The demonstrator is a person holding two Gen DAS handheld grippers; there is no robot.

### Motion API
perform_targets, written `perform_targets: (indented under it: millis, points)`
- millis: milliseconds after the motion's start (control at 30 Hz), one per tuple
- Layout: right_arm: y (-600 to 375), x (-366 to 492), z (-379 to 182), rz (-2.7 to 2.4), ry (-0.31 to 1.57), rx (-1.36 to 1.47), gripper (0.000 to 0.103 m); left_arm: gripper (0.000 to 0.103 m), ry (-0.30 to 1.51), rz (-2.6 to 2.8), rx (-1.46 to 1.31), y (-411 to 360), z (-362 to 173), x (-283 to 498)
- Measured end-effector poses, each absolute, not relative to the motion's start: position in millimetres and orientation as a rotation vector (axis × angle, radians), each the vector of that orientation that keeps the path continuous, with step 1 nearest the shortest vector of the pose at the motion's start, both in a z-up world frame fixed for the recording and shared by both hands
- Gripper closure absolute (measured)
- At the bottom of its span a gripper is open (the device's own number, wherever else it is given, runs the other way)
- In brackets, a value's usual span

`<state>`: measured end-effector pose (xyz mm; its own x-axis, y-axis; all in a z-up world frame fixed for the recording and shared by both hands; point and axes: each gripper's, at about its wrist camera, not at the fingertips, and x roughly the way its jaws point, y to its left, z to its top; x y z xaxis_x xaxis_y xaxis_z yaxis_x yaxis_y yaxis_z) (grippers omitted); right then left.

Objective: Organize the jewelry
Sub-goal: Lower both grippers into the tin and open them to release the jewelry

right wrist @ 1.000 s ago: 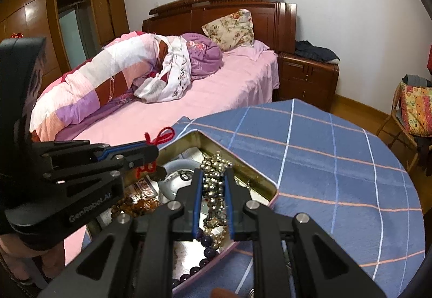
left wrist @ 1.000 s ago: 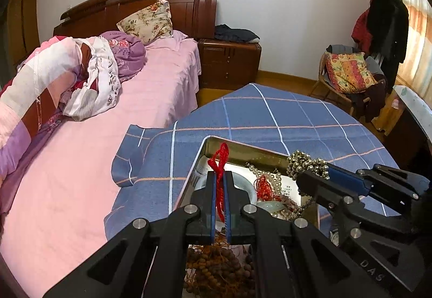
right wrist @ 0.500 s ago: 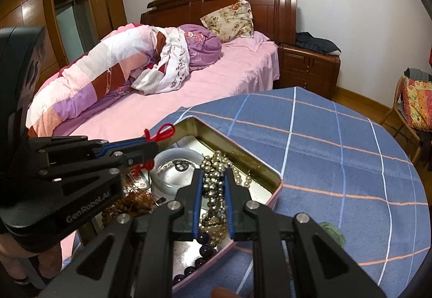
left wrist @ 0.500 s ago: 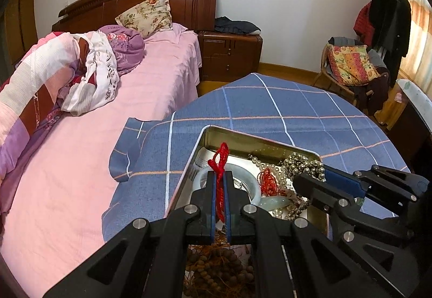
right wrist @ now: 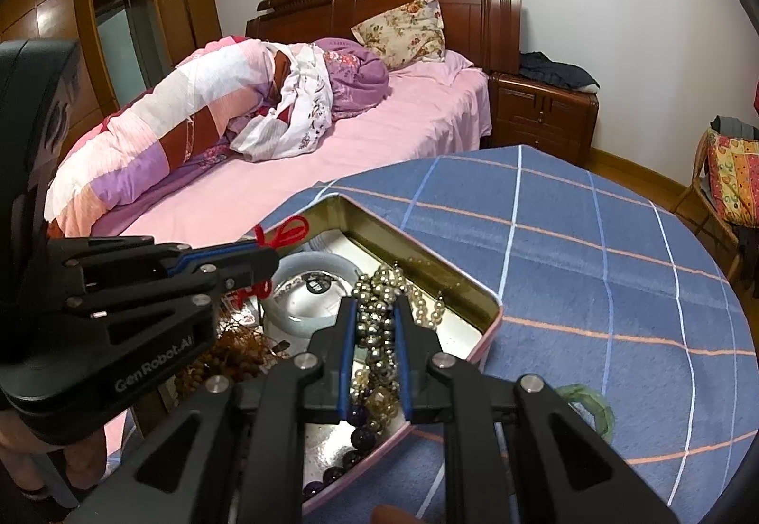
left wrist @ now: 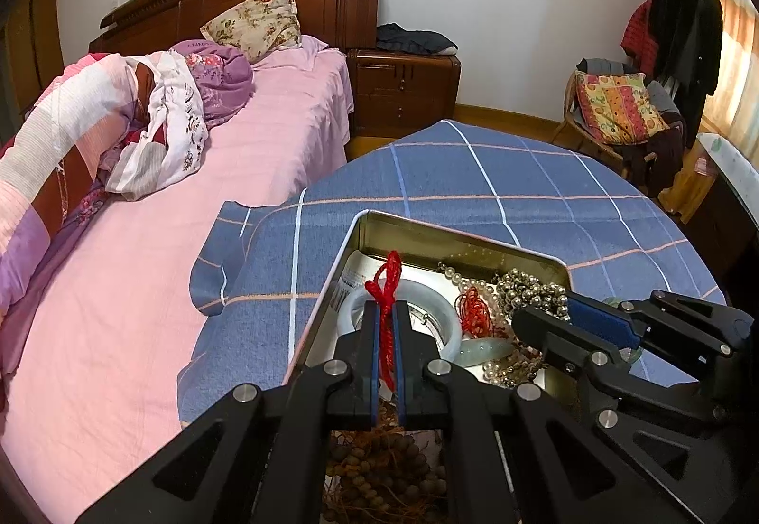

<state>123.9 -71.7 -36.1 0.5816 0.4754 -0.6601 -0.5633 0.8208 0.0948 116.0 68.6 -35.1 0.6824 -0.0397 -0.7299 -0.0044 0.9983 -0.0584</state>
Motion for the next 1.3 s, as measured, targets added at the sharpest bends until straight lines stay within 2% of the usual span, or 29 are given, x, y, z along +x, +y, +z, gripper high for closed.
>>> perform_targets:
  millis: [1300]
  points:
    - [-66.3, 127.7, -52.3, 0.602, 0.763, -0.158, 0.085, 0.099, 0.866, -0.023, -0.036, 68.2, -49.7, 119.9]
